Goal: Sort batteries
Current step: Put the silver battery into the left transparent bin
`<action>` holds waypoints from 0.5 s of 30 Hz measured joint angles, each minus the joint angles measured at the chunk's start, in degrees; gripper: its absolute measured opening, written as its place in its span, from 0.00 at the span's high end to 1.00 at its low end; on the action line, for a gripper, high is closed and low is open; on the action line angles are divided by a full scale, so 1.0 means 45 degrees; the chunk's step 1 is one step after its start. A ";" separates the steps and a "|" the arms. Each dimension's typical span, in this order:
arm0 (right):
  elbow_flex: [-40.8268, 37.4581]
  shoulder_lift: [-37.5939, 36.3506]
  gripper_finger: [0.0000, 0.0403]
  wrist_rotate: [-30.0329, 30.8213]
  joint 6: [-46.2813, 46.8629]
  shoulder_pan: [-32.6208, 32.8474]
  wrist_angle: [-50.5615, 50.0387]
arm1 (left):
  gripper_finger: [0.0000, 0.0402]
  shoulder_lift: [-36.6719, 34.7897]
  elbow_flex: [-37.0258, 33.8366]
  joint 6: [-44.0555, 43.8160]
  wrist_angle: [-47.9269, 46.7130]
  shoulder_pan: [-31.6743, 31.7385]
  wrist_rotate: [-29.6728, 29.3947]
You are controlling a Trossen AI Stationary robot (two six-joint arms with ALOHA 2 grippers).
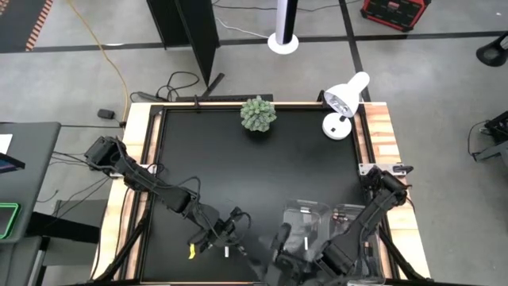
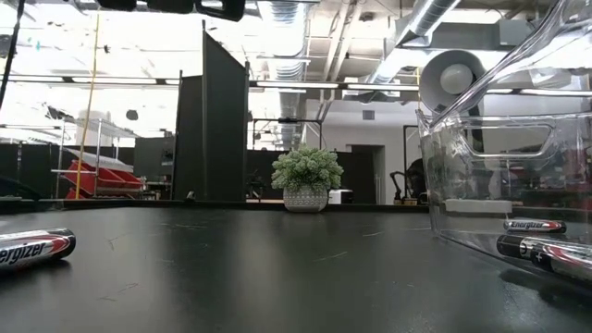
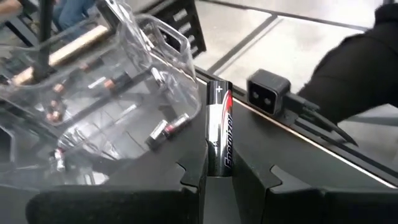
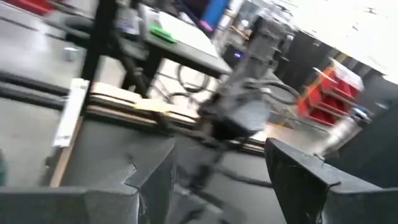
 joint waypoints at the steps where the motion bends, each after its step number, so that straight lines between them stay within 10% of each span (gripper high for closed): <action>1: -0.0009 0.0005 0.35 -0.0015 -0.0045 0.0140 0.0036 | 0.88 0.0000 0.0000 0.0000 0.0149 0.0036 -0.0003; 15: -0.0005 0.0044 0.35 -0.0003 -0.3930 0.1580 0.3851 | 0.88 0.0857 0.0060 -0.0973 0.4470 0.0604 0.0461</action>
